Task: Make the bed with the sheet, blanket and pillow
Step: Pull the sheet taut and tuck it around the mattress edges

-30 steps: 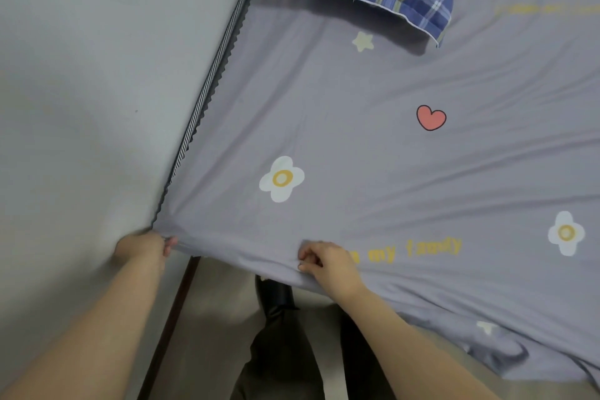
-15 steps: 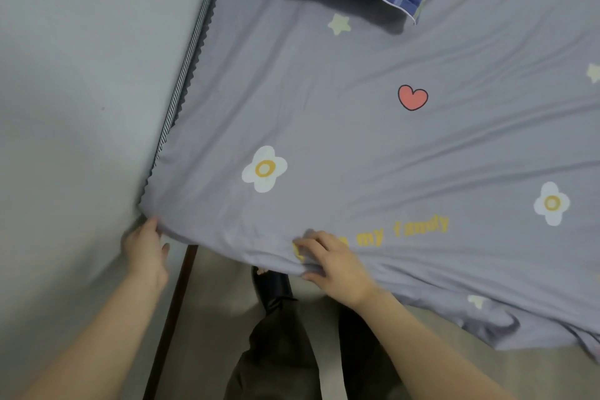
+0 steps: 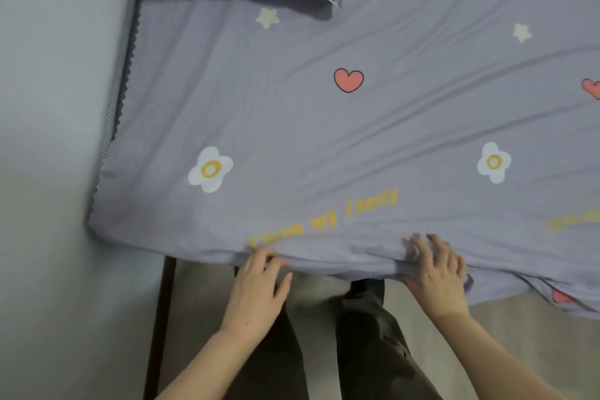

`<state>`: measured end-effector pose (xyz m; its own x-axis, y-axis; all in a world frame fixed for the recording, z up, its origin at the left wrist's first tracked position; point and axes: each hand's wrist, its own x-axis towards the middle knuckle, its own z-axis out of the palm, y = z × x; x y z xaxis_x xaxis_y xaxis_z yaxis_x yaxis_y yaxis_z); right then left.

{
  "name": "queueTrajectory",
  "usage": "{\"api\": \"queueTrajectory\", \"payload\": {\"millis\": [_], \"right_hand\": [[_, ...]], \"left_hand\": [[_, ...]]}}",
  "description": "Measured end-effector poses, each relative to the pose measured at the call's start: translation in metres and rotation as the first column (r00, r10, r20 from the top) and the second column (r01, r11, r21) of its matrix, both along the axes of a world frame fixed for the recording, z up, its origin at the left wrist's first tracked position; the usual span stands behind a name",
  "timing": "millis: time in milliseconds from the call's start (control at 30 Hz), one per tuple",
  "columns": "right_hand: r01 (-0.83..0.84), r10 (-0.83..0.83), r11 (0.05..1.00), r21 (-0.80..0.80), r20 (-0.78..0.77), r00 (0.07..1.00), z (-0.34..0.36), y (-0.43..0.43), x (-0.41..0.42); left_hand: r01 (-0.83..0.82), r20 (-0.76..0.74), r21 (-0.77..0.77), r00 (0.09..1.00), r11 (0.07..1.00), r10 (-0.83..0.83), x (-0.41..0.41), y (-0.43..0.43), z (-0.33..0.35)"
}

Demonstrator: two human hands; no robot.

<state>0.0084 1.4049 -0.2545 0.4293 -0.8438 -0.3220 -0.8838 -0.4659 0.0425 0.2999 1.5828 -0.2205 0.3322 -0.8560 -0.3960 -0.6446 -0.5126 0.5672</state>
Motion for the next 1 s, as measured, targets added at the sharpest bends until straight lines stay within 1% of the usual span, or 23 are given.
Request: {"api": "queueTrajectory", "payload": {"millis": [33, 67, 100, 133, 167, 200, 233, 300, 367, 433, 467, 533, 567, 633, 733, 767, 800, 867, 933, 1000], "right_hand": [[0.048, -0.048, 0.999, -0.008, -0.002, 0.999, 0.000, -0.003, -0.011], [0.077, -0.077, 0.997, -0.006, -0.009, 0.997, 0.001, -0.006, -0.020], [0.094, -0.094, 0.996, 0.002, -0.018, 0.995, 0.003, -0.009, -0.028], [0.102, -0.102, 0.995, 0.012, -0.023, 0.995, 0.005, -0.011, -0.035], [0.101, -0.101, 0.995, 0.020, -0.029, 0.994, 0.007, -0.014, -0.041], [0.092, -0.091, 0.995, 0.030, -0.040, 0.995, 0.008, -0.017, -0.047], [0.087, -0.085, 0.995, 0.039, -0.058, 0.995, 0.009, -0.022, -0.053], [0.099, -0.097, 0.994, 0.039, -0.059, 0.994, 0.009, -0.031, -0.066], [0.087, -0.088, 0.995, 0.042, 0.023, 0.996, 0.009, -0.039, -0.078], [0.033, -0.038, 0.999, 0.041, 0.129, 0.991, 0.008, -0.044, -0.088], [-0.001, -0.007, 0.999, 0.048, 0.160, 0.987, 0.006, -0.047, -0.093], [-0.054, 0.034, 0.992, 0.116, 0.165, 0.986, 0.003, -0.050, -0.099], [-0.070, 0.046, 0.986, 0.151, 0.160, 0.986, 0.001, -0.051, -0.103], [-0.103, 0.082, 0.981, 0.162, 0.134, 0.988, -0.002, -0.051, -0.109], [-0.122, 0.105, 0.987, 0.108, 0.146, 0.984, -0.008, -0.049, -0.116], [-0.138, 0.120, 0.985, 0.102, 0.167, 0.979, -0.008, -0.049, -0.117], [-0.166, 0.144, 0.981, 0.101, 0.194, 0.970, -0.009, -0.050, -0.117], [-0.238, 0.207, 0.966, 0.105, 0.245, 0.947, -0.008, -0.051, -0.118], [-0.313, 0.287, 0.946, 0.080, 0.237, 0.928, -0.004, -0.050, -0.117], [-0.344, 0.324, 0.936, 0.074, 0.202, 0.924, 0.000, -0.045, -0.117]], "left_hand": [[0.019, -0.018, 0.047, 1.000, 0.999, -0.018, -0.014, -0.008, 0.000], [0.007, -0.068, 0.139, 0.998, 0.990, 0.002, -0.028, -0.015, -0.001], [-0.031, -0.153, 0.252, 0.986, 0.967, 0.072, -0.042, -0.022, -0.003], [-0.092, -0.260, 0.358, 0.946, 0.929, 0.194, -0.056, -0.029, -0.006], [-0.165, -0.361, 0.447, 0.866, 0.879, 0.347, -0.070, -0.035, -0.008], [-0.242, -0.437, 0.509, 0.754, 0.826, 0.490, -0.082, -0.042, -0.011], [-0.311, -0.479, 0.557, 0.637, 0.770, 0.604, -0.094, -0.048, -0.013], [-0.411, -0.513, 0.624, 0.426, 0.664, 0.746, -0.115, -0.061, -0.017], [-0.478, -0.529, 0.658, 0.257, 0.582, 0.809, -0.133, -0.071, -0.020], [-0.525, -0.534, 0.676, 0.135, 0.517, 0.834, -0.147, -0.082, -0.022], [-0.549, -0.527, 0.682, 0.092, 0.484, 0.845, -0.153, -0.086, -0.024], [-0.602, -0.490, 0.683, 0.042, 0.414, 0.871, -0.162, -0.095, -0.027], [-0.636, -0.472, 0.669, 0.036, 0.385, 0.881, -0.165, -0.098, -0.028], [-0.710, -0.443, 0.609, 0.066, 0.354, 0.894, -0.169, -0.103, -0.032], [-0.753, -0.403, 0.556, 0.125, 0.351, 0.907, -0.173, -0.102, -0.036], [-0.748, -0.381, 0.555, 0.162, 0.365, 0.910, -0.175, -0.098, -0.035], [-0.734, -0.348, 0.553, 0.227, 0.394, 0.910, -0.176, -0.093, -0.034], [-0.672, -0.250, 0.565, 0.414, 0.479, 0.875, -0.180, -0.078, -0.031], [-0.563, -0.163, 0.620, 0.589, 0.546, 0.792, -0.183, -0.062, -0.026], [-0.448, -0.128, 0.686, 0.702, 0.574, 0.700, -0.186, -0.048, -0.022]]}}
